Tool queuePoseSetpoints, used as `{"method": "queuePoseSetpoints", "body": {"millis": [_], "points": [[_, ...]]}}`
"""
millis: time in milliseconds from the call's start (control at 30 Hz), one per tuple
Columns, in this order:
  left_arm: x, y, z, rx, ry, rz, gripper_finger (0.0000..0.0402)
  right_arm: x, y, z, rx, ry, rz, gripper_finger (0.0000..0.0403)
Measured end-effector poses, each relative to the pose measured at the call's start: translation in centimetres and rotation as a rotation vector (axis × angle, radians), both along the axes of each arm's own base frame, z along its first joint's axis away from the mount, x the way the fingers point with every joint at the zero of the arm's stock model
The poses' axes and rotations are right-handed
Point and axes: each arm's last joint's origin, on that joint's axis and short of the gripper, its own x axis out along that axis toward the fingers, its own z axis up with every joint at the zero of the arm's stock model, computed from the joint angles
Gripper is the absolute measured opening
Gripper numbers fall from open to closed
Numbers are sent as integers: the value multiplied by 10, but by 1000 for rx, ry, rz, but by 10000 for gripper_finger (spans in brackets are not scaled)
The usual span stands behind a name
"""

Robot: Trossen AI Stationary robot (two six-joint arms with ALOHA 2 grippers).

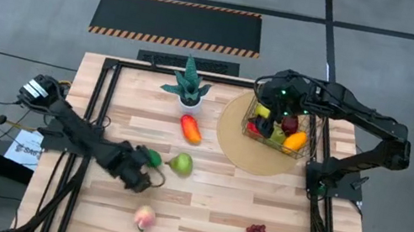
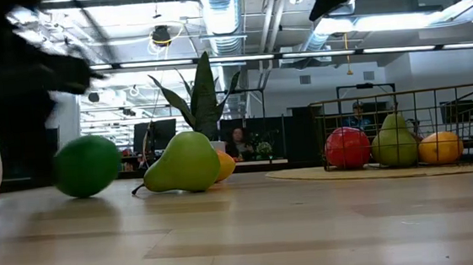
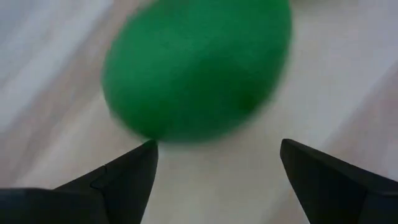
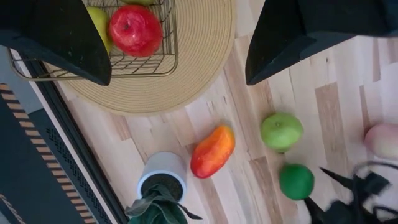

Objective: Build produce basket
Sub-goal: Move the fruits to the center of the table

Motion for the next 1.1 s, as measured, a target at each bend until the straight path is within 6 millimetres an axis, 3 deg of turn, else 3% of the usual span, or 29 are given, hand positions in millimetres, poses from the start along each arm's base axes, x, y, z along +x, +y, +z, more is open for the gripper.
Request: {"method": "queuePoseSetpoints", "body": {"millis": [267,700,867,967,1100], "points": [[42,21,-20,-9,-27,-205,327,0,0,0,9,1,-10,386],[100,49,2,64,-386,-383,327,1,0,0,31,-17,-39,386],[114,52,10,32,-481,-492,327,1,0,1,37,-21,-47,386],[115,52,18,24,-415,-552,327,1,0,1,47,-25,-58,386],[101,52,43,2,-265,-557,327,1,0,1,52,-25,-64,386]]}}
